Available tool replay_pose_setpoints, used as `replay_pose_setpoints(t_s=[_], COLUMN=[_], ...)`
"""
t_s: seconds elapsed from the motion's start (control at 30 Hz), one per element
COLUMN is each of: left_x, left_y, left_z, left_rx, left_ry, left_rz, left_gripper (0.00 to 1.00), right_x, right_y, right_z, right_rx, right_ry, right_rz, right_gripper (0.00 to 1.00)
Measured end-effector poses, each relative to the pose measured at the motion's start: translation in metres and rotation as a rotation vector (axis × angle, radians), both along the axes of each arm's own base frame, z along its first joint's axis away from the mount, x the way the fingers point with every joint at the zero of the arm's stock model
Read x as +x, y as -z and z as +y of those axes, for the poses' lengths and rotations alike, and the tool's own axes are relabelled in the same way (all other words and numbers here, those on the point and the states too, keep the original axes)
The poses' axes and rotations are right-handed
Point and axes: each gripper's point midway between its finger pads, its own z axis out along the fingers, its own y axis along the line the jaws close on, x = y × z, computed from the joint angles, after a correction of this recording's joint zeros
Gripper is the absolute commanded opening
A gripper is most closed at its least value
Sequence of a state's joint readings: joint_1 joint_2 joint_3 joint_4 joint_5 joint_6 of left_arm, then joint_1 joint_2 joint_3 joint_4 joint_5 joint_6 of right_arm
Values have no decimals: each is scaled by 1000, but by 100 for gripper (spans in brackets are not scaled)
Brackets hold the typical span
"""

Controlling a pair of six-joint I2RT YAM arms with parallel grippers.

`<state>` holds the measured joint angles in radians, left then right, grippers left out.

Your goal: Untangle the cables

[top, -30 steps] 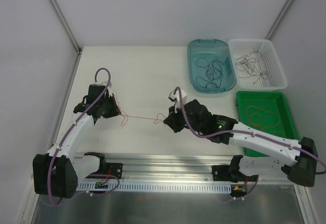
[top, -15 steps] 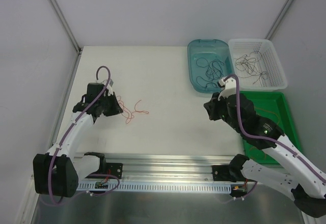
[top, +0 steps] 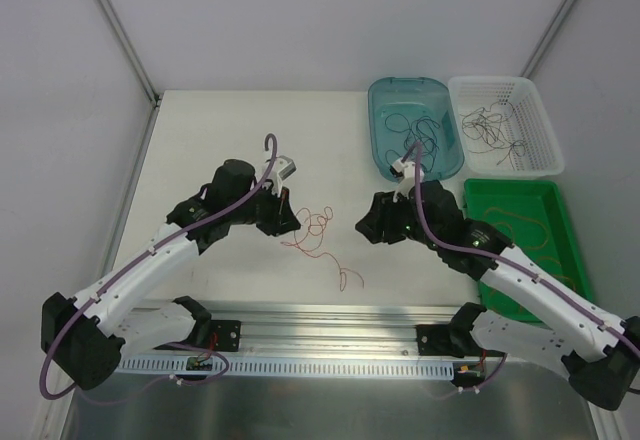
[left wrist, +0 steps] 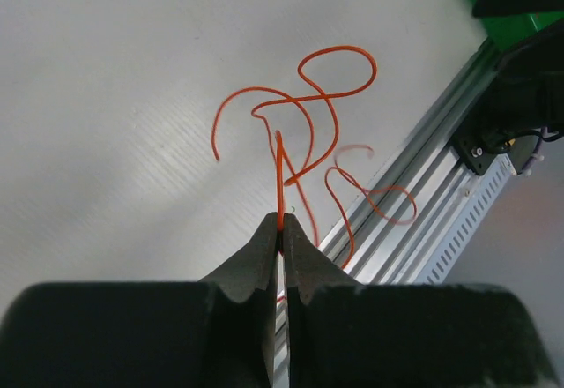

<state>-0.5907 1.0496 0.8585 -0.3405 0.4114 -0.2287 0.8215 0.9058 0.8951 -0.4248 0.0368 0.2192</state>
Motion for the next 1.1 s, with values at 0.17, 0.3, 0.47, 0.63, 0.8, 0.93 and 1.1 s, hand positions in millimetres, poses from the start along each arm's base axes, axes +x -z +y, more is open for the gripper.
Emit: replay_pose_setpoints(t_s=[0.17, 0.3, 0.47, 0.63, 0.8, 0.93, 1.1], left_x=[-5, -12, -16, -22, -24, -26, -29], left_y=[-8, -13, -14, -14, -15, -15, -18], left_z=[-8, -15, -19, -23, -25, -27, -29], left_rx=[-12, -20, -23, -24, -25, -25, -30], left_ry=[56, 100, 119, 139, 150, 158, 172], left_rz=[-32, -45, -48, -47, -49, -49, -54], left_gripper=[0, 0, 0, 0, 0, 0, 0], right_x=[-6, -8, -16, -4, 9, 15, 20], right_y=[25, 32, 29, 31, 40, 41, 44], right_z=[30, 52, 79, 85, 83, 81, 82], right_rx=[98, 163, 203, 245, 257, 265, 267], right_ry=[-61, -98, -153, -74, 15, 59, 89], right_rz=[98, 144, 136, 127, 130, 127, 126], right_gripper=[55, 59, 59, 56, 52, 47, 37])
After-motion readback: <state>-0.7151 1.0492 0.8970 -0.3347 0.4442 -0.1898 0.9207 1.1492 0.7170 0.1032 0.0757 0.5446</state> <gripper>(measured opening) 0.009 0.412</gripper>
